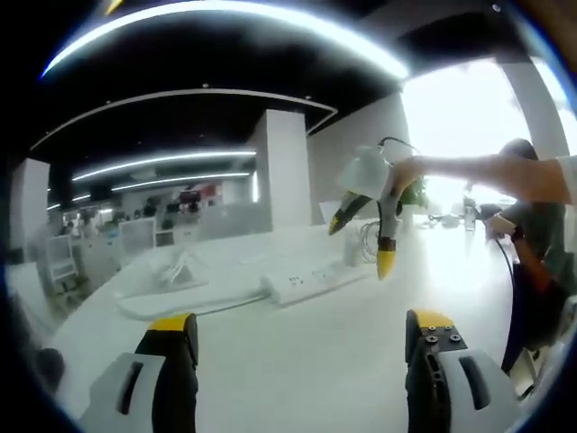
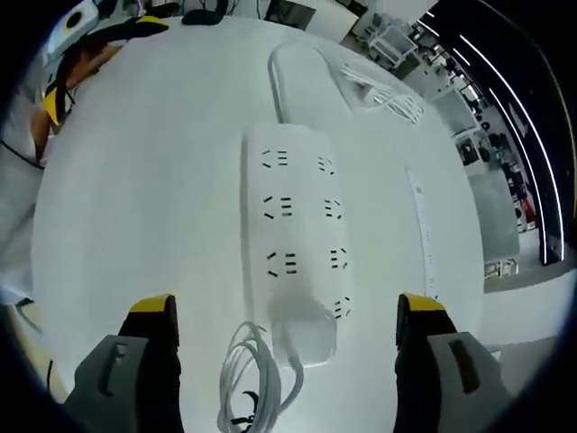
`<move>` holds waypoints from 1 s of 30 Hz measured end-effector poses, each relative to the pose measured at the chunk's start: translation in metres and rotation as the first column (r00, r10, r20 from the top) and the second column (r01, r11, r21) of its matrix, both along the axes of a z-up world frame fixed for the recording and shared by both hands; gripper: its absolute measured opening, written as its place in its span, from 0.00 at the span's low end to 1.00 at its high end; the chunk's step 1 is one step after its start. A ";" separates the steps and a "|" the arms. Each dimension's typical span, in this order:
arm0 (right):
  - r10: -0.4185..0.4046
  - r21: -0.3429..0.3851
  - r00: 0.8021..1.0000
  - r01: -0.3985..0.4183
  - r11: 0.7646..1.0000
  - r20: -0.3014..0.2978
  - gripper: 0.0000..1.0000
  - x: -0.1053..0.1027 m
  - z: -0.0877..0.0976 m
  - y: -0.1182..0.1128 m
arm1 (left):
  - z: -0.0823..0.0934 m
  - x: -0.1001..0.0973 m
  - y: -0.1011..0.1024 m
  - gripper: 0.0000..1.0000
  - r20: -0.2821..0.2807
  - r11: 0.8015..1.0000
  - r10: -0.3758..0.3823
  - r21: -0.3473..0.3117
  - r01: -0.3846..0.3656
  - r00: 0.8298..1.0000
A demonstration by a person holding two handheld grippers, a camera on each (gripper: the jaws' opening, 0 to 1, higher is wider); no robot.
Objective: Straighten the power strip on the desk, plug the charger into it
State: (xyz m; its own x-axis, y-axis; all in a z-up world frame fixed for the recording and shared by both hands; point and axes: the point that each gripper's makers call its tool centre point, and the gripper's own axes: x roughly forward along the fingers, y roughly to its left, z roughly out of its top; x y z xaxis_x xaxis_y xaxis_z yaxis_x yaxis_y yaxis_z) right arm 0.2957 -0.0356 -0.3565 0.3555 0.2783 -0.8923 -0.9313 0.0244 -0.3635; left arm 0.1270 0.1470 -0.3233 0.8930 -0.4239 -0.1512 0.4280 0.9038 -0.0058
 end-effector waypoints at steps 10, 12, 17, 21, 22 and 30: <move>-0.030 0.066 1.000 0.029 0.997 -0.001 1.00 0.001 0.010 0.003 | 0.000 0.000 0.002 0.98 0.000 1.000 0.001 -0.002 -0.001 1.000; -0.034 0.083 0.999 0.034 0.996 -0.001 1.00 0.000 0.012 0.003 | 0.000 0.001 0.002 0.98 0.000 1.000 0.001 -0.003 -0.001 1.000; -0.044 0.134 0.999 0.045 0.990 -0.006 1.00 -0.002 0.017 0.002 | -0.001 0.001 0.001 0.98 -0.001 1.000 -0.002 -0.005 0.002 1.000; -0.049 0.147 0.999 0.048 0.988 -0.001 1.00 -0.004 0.019 0.001 | -0.003 0.001 0.000 0.98 -0.003 1.000 -0.001 -0.007 0.001 1.000; -0.047 0.150 0.999 0.047 0.988 0.003 0.99 -0.004 0.020 0.000 | -0.003 0.001 0.000 0.98 -0.003 1.000 -0.003 -0.006 0.003 1.000; -0.086 0.206 0.996 0.077 0.976 0.035 0.99 -0.002 0.036 -0.002 | -0.003 0.000 -0.001 0.98 -0.003 1.000 -0.006 -0.008 0.006 1.000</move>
State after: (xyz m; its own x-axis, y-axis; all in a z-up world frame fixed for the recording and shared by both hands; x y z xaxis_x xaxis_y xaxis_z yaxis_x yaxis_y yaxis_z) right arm 0.2942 -0.0380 -0.3208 0.4218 0.4213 -0.8029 -0.9065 0.1769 -0.3834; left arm 0.1273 0.1464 -0.3262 0.8899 -0.4306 -0.1502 0.4336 0.9010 -0.0138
